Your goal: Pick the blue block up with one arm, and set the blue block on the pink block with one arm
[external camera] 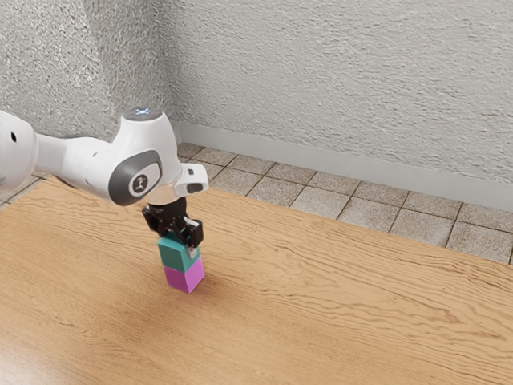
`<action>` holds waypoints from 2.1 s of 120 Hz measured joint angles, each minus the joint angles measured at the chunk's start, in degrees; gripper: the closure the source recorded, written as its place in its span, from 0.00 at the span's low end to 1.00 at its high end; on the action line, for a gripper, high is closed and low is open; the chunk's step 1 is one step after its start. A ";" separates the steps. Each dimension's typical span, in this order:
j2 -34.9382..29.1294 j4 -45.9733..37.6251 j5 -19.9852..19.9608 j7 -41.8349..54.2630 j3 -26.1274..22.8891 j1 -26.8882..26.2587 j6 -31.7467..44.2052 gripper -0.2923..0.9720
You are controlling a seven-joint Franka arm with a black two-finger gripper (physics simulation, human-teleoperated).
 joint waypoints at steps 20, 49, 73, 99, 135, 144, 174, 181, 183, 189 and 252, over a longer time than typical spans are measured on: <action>1.07 0.99 -0.90 0.96 0.68 0.35 0.05 0.47; 2.27 2.18 -1.11 1.93 1.35 0.36 0.07 0.47; 2.71 2.51 -1.15 2.61 1.43 0.63 0.09 0.47; 3.41 3.10 -1.32 3.33 2.12 0.76 0.12 0.47; 3.56 3.31 -1.60 3.83 2.24 0.71 0.14 0.47; 3.63 3.34 -1.87 3.92 2.25 0.72 0.16 0.47; 3.87 3.40 -2.50 4.14 2.31 0.72 0.43 0.47; 3.89 3.40 -2.58 4.17 2.29 0.72 0.54 0.47; 3.91 3.40 -2.59 4.18 2.29 0.71 0.56 0.47; 3.94 3.40 -2.63 4.20 2.30 0.71 0.62 0.47; 3.84 3.32 -3.95 4.69 2.21 0.72 0.79 0.36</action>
